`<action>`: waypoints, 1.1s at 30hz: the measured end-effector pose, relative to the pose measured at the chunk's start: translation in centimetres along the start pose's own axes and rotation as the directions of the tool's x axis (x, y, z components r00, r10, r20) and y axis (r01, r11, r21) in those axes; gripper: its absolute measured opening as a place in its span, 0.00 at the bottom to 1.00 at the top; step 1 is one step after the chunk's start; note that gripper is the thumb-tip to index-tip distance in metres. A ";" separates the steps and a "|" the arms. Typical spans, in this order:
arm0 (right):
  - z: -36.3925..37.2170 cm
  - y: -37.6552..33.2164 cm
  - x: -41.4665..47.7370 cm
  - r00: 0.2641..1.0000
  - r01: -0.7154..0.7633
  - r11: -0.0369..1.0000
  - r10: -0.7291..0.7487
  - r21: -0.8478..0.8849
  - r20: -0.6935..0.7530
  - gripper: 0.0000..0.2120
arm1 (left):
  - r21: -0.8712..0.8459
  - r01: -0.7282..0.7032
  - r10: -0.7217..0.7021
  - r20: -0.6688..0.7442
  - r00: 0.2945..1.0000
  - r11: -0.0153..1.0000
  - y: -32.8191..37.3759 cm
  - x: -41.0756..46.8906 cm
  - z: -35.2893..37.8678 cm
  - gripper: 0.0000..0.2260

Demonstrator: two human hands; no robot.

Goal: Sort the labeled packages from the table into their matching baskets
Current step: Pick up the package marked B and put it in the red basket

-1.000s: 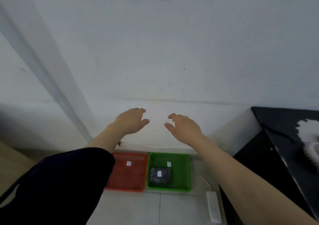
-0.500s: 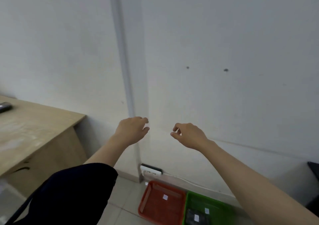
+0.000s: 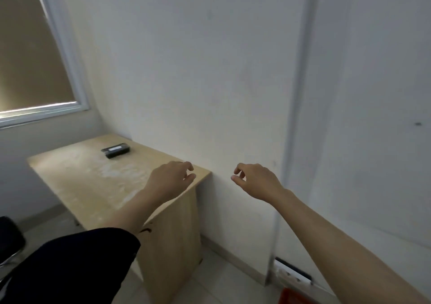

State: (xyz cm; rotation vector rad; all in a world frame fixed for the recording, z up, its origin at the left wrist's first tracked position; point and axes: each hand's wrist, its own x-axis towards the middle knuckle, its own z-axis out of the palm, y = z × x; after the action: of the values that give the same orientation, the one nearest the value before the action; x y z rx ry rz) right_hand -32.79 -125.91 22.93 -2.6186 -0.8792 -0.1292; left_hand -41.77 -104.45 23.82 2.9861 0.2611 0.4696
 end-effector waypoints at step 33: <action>29.9 -40.9 45.0 0.965 0.176 0.984 -0.178 0.026 0.194 0.18 | 0.105 0.274 -0.278 0.021 0.960 0.956 -61.9 14.0 1.0 0.16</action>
State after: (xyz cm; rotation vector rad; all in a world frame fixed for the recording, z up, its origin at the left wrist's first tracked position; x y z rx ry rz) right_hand -22.13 -59.17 17.39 -2.5724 -1.1788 0.0883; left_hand -37.75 -41.26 18.81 2.9817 0.7073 0.3819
